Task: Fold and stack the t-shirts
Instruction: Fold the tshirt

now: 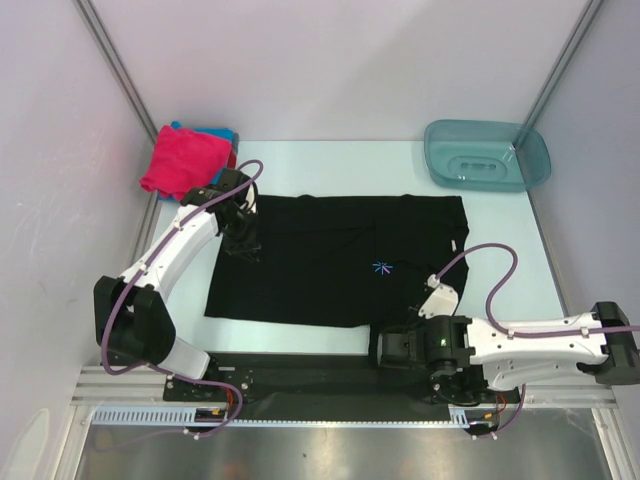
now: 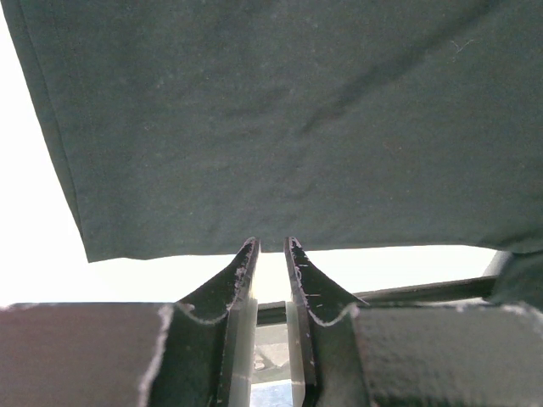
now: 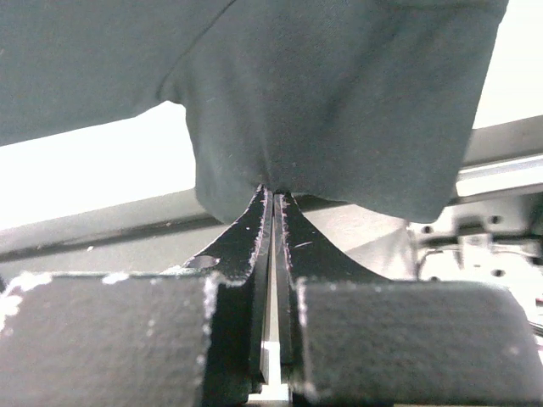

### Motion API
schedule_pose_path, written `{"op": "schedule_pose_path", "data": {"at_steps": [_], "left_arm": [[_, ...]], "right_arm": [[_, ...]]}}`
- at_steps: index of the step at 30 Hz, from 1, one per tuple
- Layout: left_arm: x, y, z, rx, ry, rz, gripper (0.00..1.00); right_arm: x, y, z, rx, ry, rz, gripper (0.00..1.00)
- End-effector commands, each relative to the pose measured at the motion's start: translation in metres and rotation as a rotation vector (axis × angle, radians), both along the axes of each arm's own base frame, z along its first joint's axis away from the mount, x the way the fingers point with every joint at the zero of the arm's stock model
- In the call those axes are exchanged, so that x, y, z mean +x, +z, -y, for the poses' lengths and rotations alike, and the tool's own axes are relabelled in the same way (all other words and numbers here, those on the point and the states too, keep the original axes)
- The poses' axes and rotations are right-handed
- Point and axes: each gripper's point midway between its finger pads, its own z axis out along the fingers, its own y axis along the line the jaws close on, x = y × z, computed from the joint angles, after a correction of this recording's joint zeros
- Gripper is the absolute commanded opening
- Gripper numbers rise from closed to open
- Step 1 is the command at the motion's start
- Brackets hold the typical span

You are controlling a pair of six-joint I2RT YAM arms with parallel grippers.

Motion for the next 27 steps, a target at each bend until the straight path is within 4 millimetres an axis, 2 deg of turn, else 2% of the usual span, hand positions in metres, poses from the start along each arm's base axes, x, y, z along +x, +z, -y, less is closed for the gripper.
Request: {"op": "schedule_pose_path", "data": {"at_steps": [1,4,5,6,7,8,9,10,12,13,14,18,19,20,21,23,24,27], "left_arm": [[0.004,0.003,0.003,-0.022,-0.030,0.026,0.23],[0.003,0.001,0.003,-0.022,-0.033,0.015,0.23],[0.003,0.000,0.004,-0.023,-0.035,0.014,0.23],[0.003,0.000,0.004,-0.023,-0.035,0.013,0.22],[0.003,0.000,0.004,-0.023,-0.035,0.014,0.23],[0.003,0.000,0.004,-0.023,-0.035,0.013,0.23],[0.003,0.000,0.004,-0.023,-0.037,0.013,0.23],[0.003,0.000,0.004,-0.025,-0.038,0.012,0.23],[0.003,-0.001,0.004,-0.026,-0.040,0.011,0.22],[0.003,-0.001,0.005,-0.027,-0.040,0.009,0.22],[0.003,-0.001,0.004,-0.027,-0.038,0.009,0.22],[0.003,0.000,0.003,-0.023,-0.038,0.012,0.23],[0.003,0.000,0.003,-0.021,-0.038,0.011,0.23],[0.002,-0.001,0.003,-0.022,-0.038,0.009,0.23],[0.003,0.000,0.003,-0.021,-0.038,0.011,0.23],[0.004,0.001,0.002,-0.019,-0.034,0.016,0.23],[0.004,0.002,0.002,-0.015,-0.031,0.018,0.23],[0.006,0.002,0.002,-0.017,-0.030,0.018,0.23]], "right_arm": [[0.019,0.021,0.027,-0.068,-0.055,0.071,0.00],[0.028,0.025,0.033,-0.098,-0.045,0.065,0.00],[0.037,0.025,0.038,-0.100,-0.086,0.058,0.04],[0.042,0.027,0.037,-0.109,-0.054,0.062,0.15],[0.046,0.028,0.036,-0.115,-0.039,0.070,0.21],[0.056,0.029,0.039,-0.115,-0.063,0.075,0.21],[0.065,0.028,0.033,-0.101,-0.063,0.083,0.15],[0.068,0.023,0.037,-0.139,-0.029,0.055,0.12],[0.091,0.022,0.033,-0.123,-0.043,0.072,0.05],[0.094,0.019,0.034,-0.150,0.002,0.054,0.03],[0.108,0.018,0.037,-0.133,-0.034,0.055,0.02],[0.123,0.004,0.042,-0.170,-0.022,0.011,0.00],[0.125,0.008,0.040,-0.165,-0.022,0.021,0.03],[0.126,0.014,0.038,-0.154,-0.008,0.035,0.11],[0.123,0.017,0.035,-0.140,-0.001,0.037,0.26],[0.112,0.028,0.041,-0.110,-0.016,0.037,0.40],[0.106,0.031,0.040,-0.083,-0.028,0.035,0.45],[0.085,0.045,0.041,-0.011,-0.033,0.046,0.50]]}}
